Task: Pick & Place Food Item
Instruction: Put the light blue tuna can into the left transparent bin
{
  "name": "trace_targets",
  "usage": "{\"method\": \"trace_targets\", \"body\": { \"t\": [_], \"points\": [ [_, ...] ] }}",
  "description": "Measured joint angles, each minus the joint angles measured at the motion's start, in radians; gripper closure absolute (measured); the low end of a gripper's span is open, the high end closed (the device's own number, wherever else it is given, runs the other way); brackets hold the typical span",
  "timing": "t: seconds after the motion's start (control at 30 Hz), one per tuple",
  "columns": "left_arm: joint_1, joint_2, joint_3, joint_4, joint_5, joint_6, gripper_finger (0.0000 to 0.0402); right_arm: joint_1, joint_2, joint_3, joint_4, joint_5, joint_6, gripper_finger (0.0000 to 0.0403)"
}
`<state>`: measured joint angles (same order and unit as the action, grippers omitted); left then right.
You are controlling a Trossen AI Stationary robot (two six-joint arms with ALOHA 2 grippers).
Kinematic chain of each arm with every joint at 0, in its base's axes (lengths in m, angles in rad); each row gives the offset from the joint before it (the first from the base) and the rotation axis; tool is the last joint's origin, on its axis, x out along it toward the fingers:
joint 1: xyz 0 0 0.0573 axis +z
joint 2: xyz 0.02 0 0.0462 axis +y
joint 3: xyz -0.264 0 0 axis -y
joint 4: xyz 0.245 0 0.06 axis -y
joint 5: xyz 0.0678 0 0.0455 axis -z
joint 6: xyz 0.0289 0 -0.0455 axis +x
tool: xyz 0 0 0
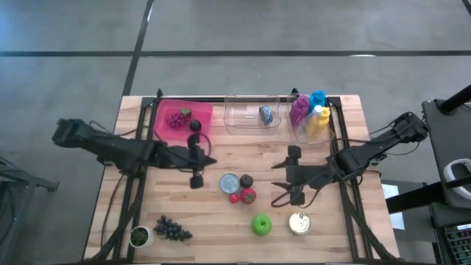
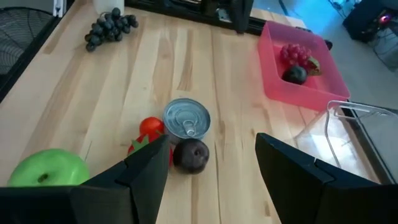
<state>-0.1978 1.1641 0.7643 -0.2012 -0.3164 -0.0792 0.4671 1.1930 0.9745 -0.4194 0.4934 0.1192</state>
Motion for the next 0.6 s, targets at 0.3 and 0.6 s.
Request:
{"method": "trace_targets", "body": {
  "t": [0.3, 0.6],
  "points": [
    [0.0, 0.165, 0.013, 0.003, 0.063, 0.077, 0.04, 0.0, -0.004, -0.002, 0.014, 0.0, -0.026, 0.017],
    [0.0, 0.321, 0.056, 0.002, 0.205, 0.026, 0.04, 0.0, -0.004, -0.019, 0.023, 0.003, -0.026, 0.017]
  ]
}}
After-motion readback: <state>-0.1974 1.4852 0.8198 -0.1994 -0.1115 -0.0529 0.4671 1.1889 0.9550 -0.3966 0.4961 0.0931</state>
